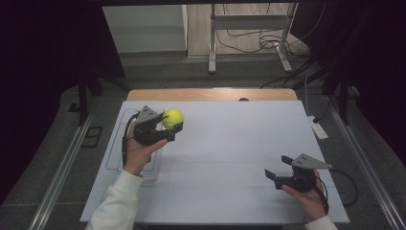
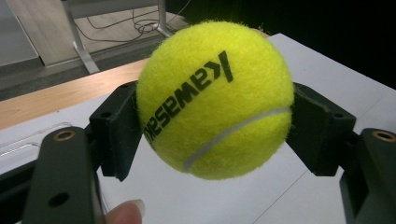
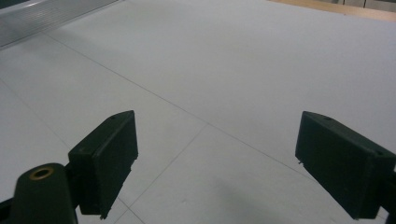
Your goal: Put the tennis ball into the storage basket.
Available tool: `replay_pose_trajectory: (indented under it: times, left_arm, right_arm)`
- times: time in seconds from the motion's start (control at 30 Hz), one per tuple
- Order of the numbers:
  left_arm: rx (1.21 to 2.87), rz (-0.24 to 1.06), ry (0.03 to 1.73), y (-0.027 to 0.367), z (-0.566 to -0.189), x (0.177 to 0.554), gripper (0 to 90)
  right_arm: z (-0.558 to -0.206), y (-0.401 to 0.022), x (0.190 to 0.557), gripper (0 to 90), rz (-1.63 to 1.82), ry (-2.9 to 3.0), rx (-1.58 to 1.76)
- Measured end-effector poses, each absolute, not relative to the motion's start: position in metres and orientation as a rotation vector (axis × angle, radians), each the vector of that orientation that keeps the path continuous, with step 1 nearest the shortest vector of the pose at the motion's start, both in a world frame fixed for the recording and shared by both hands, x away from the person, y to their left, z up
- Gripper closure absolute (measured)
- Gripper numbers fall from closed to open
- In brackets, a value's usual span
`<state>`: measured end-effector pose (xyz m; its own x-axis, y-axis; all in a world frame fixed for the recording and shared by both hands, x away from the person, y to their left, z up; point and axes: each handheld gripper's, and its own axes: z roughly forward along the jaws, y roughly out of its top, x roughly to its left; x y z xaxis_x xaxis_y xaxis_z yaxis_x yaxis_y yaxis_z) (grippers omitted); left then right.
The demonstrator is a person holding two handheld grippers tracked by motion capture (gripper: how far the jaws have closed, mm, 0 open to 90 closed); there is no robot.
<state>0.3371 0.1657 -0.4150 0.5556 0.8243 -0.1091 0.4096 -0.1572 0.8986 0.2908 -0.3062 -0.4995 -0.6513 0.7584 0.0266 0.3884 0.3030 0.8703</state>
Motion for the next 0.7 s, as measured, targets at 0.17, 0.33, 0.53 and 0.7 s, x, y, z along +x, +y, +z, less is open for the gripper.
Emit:
replay_pose_trajectory:
  times: [0.17,0.33,0.53,0.7]
  left_arm:
    - [1.769,0.524,1.037,0.1685,-0.4161,0.3383,26.7]
    - [1.763,0.529,1.044,0.1707,-0.4159,0.3385,26.7]
    - [1.753,0.537,1.051,0.1732,-0.4158,0.3390,26.7]
    - [1.748,0.540,1.057,0.1756,-0.4156,0.3394,26.7]
  right_arm:
    - [-0.4994,-0.3060,0.2906,13.2,1.293,2.185,1.022]
    - [-0.4994,-0.3062,0.2906,13.2,1.293,2.186,1.022]
    - [-0.4996,-0.3061,0.2907,13.2,1.292,2.187,1.021]
    - [-0.4996,-0.3061,0.2907,13.2,1.291,2.187,1.022]
